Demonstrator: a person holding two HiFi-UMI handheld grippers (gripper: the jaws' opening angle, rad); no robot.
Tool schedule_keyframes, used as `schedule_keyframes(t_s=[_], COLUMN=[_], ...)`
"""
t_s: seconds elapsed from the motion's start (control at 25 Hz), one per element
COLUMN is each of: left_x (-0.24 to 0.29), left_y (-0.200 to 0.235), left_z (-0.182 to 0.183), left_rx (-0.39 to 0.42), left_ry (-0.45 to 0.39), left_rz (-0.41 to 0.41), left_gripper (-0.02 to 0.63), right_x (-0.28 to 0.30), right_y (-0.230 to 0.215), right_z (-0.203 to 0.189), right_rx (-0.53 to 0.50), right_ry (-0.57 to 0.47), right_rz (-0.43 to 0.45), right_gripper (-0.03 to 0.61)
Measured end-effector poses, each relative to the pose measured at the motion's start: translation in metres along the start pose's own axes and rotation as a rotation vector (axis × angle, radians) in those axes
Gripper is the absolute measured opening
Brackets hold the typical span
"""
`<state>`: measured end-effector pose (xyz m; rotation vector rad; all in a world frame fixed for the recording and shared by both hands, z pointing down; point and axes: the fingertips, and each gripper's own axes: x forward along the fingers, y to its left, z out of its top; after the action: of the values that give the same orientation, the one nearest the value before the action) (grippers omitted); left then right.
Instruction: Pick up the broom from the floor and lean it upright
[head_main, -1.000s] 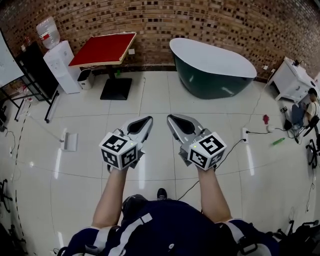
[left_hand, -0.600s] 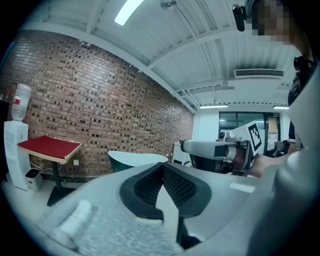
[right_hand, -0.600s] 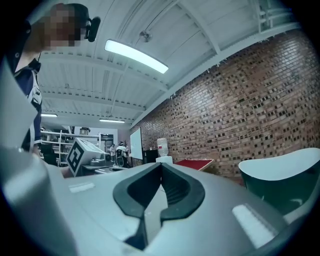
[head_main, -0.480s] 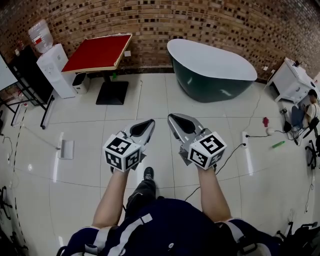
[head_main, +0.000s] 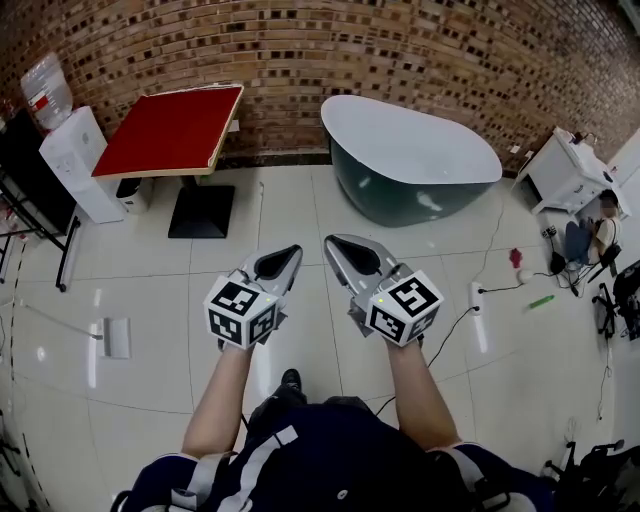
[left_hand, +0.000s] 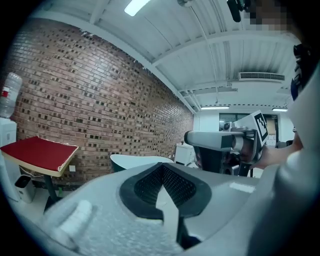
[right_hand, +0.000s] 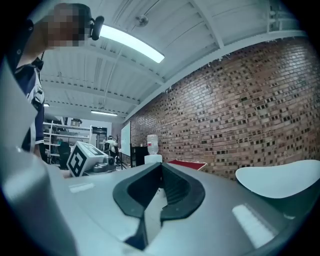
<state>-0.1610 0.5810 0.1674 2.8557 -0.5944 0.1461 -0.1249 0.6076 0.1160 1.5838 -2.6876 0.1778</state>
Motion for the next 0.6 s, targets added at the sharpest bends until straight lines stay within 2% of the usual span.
schedule_keyframes(t_s=[0.32, 0.6], left_x=[0.056, 0.125], left_y=[0.066, 0.122], left_z=[0.014, 0.008], left_rx=[-0.012, -0.043], left_ry=[0.004, 0.035], left_rz=[0.008, 0.070], left_gripper=[0.000, 0.000], right_x=[0.056, 0.108], right_y=[-0.062, -0.146], right_z=[0.001, -0.011], right_rx=[0.009, 0.033], right_ry=[0.016, 0.014], right_rz=[-0.017, 0.046], right_gripper=[0.003, 0.003])
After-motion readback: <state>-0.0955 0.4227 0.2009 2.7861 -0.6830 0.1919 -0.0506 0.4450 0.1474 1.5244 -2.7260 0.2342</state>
